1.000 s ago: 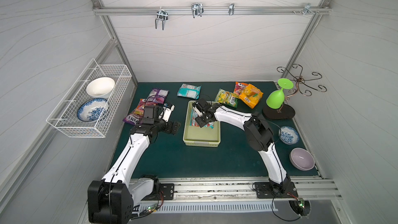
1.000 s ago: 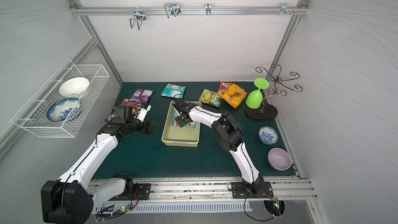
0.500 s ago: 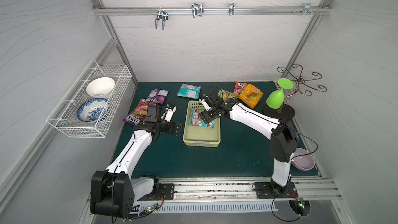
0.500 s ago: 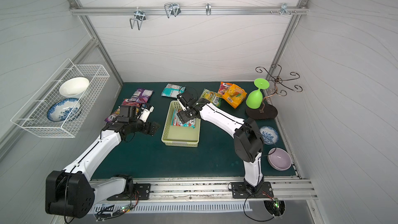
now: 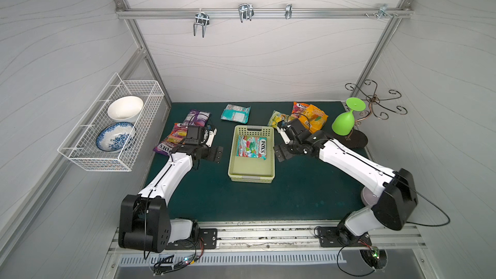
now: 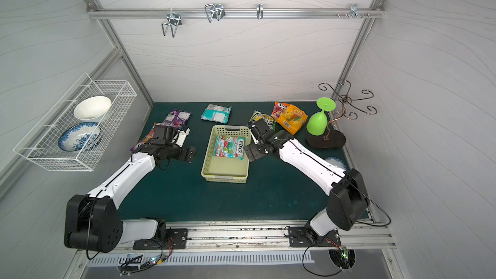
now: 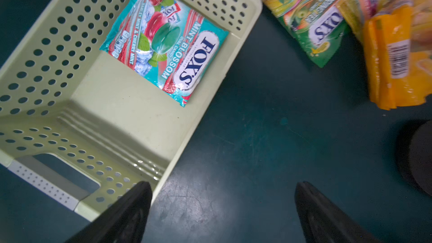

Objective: Put the candies in the basket
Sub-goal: Pick up the candy at the center of the board.

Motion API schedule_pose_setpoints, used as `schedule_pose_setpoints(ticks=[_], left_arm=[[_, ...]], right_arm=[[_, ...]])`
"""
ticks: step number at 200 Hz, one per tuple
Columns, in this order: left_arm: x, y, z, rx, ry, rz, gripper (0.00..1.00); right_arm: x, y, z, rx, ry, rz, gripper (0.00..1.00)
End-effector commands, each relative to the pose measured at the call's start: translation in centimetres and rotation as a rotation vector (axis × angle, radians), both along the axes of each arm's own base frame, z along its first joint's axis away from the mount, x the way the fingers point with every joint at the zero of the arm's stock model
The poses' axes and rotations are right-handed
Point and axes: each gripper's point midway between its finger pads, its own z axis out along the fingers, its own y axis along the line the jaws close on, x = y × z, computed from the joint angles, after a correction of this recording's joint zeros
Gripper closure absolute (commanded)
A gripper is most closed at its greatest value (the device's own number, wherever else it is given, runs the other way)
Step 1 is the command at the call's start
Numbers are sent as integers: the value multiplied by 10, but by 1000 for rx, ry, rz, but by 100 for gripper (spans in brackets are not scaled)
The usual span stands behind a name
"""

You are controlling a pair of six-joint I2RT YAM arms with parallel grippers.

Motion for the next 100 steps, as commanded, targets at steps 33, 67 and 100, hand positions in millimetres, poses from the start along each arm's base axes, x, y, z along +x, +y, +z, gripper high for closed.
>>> schedule_pose_setpoints(ticks=[33, 67, 100], left_arm=[[25, 46, 16, 180, -80, 152, 3], [30, 62, 19, 364, -92, 55, 1], [32, 88, 20, 525, -53, -71, 2]], right_arm=[[-5, -63, 40, 6, -164, -51, 1], [-14, -87, 50, -11, -267, -39, 1], [-24, -100, 56, -18, -373, -27, 1]])
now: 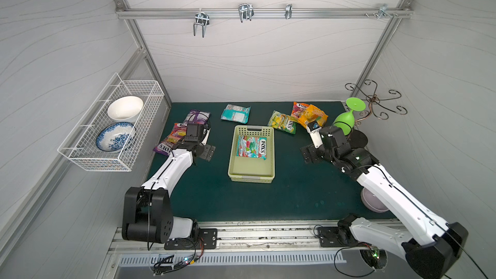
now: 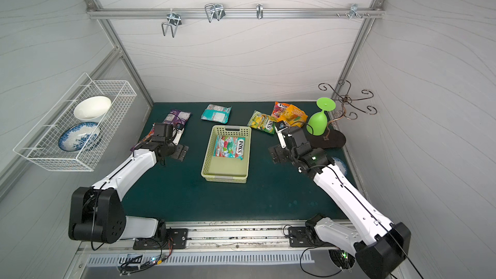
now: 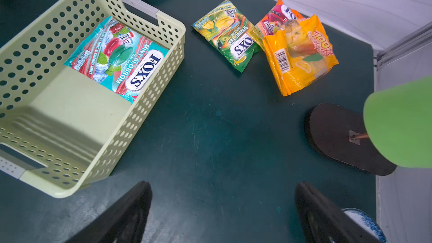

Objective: Put the candies in the basket
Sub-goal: Pick up the candy at the center of the board.

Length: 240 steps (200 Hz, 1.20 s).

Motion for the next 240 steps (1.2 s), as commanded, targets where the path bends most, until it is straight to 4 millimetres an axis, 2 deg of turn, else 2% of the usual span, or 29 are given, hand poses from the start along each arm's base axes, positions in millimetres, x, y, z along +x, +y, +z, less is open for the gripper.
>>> schedule_pose_setpoints(ticks=[1, 29, 64, 90, 111, 134, 161, 179, 207, 225, 240], left_arm=[[19, 26, 23, 152, -25, -98, 2], [19, 47, 16, 201, 68, -181, 2], [23, 50, 9, 248, 112, -330, 2], [22, 53, -5, 242, 183, -429, 8], [32, 64, -11, 246, 215, -445, 8], [38, 75, -19, 273, 258, -488, 7], [51, 89, -29, 352, 265, -540, 7], [58, 94, -36, 375, 270, -576, 9], [80, 102, -44, 417, 240, -591, 13], [87, 103, -49, 406, 244, -601, 15], [93, 105, -55, 423, 238, -617, 15]], right_arm=[[-1, -8, 13, -15, -120, 18, 1], [-8, -14, 17, 7, -203, 26, 1], [-14, -14, 20, 8, -307, 58, 1], [-14, -18, 14, -13, -315, 42, 1], [-19, -11, 15, -14, -345, 85, 1], [-19, -13, 8, -22, -344, 76, 1], [-20, -12, 14, -12, -375, 81, 1], [-18, -13, 7, -29, -365, 71, 1], [-19, -11, 11, -17, -381, 83, 1], [-18, -14, 5, -32, -380, 73, 1], [-20, -12, 9, -14, -398, 84, 1]])
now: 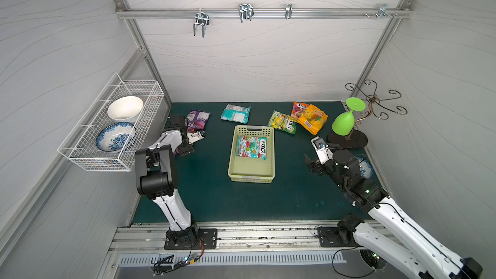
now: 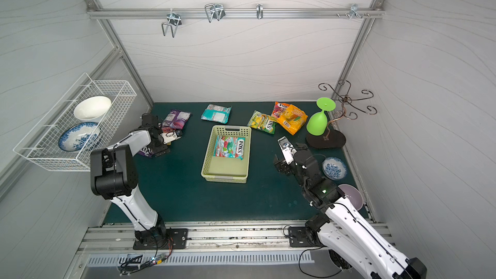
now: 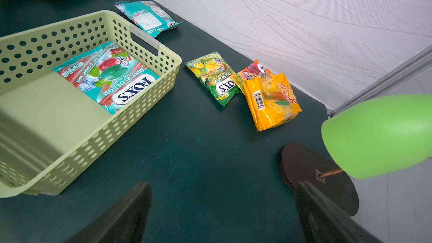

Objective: Put the candies in the basket
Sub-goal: Pick up the candy at the center of the board.

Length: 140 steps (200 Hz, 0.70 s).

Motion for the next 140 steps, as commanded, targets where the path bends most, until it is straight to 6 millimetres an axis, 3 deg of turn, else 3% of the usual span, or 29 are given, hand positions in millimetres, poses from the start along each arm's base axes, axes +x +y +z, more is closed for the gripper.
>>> schedule_pose_setpoints(ticks=[1, 62, 85, 117, 140], left_arm=[[29, 7, 10, 37, -77, -65, 15], [44, 11, -9, 42, -76, -83, 21], [44, 10, -17, 42, -49, -102, 28], [47, 13, -17, 51, -37, -92, 48], [47, 11, -12, 47, -54, -104, 74]], right_arm=[[-1, 0, 12, 22, -58, 4, 1], [2, 0, 10, 16, -59, -4, 1], [2, -1, 6, 16, -57, -6, 1], [3, -4, 6, 6, -61, -20, 1], [1, -1, 11, 25, -73, -2, 1]])
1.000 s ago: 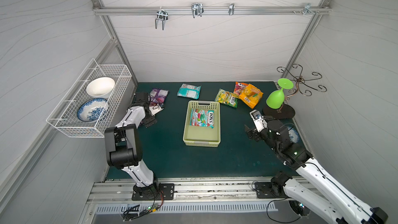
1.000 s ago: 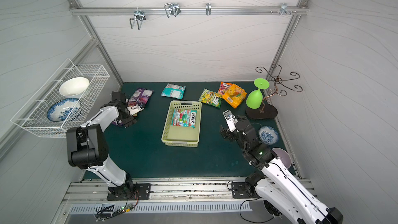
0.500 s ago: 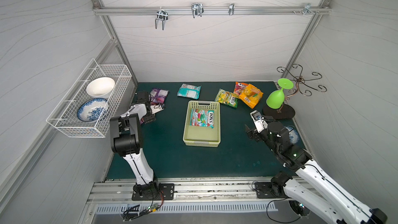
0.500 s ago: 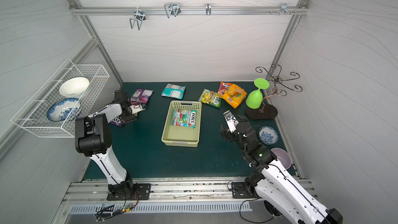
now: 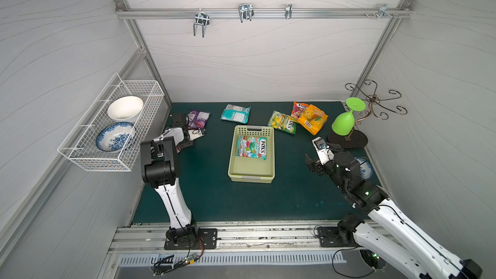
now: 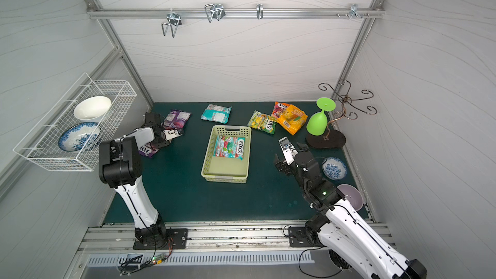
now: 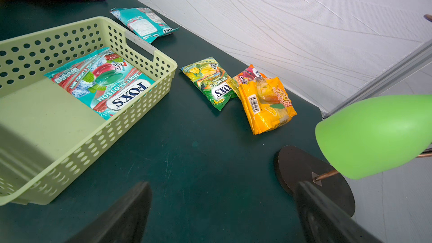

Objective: Put the candies in the basket
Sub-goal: Pick up the candy at the center of the board.

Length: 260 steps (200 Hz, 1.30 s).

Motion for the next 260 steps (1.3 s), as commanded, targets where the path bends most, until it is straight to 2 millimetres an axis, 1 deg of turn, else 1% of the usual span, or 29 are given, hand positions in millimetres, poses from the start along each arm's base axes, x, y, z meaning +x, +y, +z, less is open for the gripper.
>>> schedule_pose_setpoints(ticks=[1, 13, 23, 35, 50, 71, 94, 104, 115, 130, 148, 167, 181, 196, 216, 240, 260], left_arm=[[8, 1, 8, 2, -20, -31, 75], [7, 0, 12, -4, -29, -20, 91], [3, -3, 15, -23, -25, -15, 100], [-2, -6, 17, -33, -22, -23, 100], [-2, -7, 23, -33, -46, -22, 100], [-6, -12, 36, -70, -55, 5, 100], [-9, -18, 52, -90, -88, -7, 100], [-9, -20, 60, -98, -109, 3, 100], [-10, -25, 68, -121, -116, 17, 100], [-16, -35, 78, -159, -111, 20, 100], [-20, -48, 86, -191, -126, 30, 100], [-29, -65, 94, -237, -115, 46, 100], [-33, -76, 101, -253, -121, 38, 100], [-34, -85, 113, -258, -160, 32, 100], [-39, -98, 132, -277, -197, 21, 100], [-44, -113, 153, -290, -251, -17, 100], [-50, -128, 172, -311, -279, -38, 100]], right_arm=[[0, 2, 9, 19, -41, 9, 1], [1, 0, 9, 14, -42, 0, 1], [2, -2, 6, 5, -38, -12, 1], [1, -1, 6, 11, -38, -6, 1], [-2, 2, 10, 24, -47, 18, 1], [-1, -3, 7, 11, -44, -6, 1], [-4, 3, 10, 27, -49, 27, 1], [-3, 2, 11, 26, -51, 24, 1], [-2, -1, 7, 15, -43, 6, 1], [-3, 0, 6, 18, -40, 12, 1], [-4, 3, 11, 31, -53, 30, 1], [-2, -2, 6, 13, -43, 4, 1], [-5, 2, 8, 29, -49, 25, 1], [-6, 4, 11, 34, -59, 41, 1], [-5, 2, 5, 19, -43, 30, 1], [-11, 10, 11, 40, -71, 89, 1], [-12, 8, 9, 37, -70, 84, 1]])
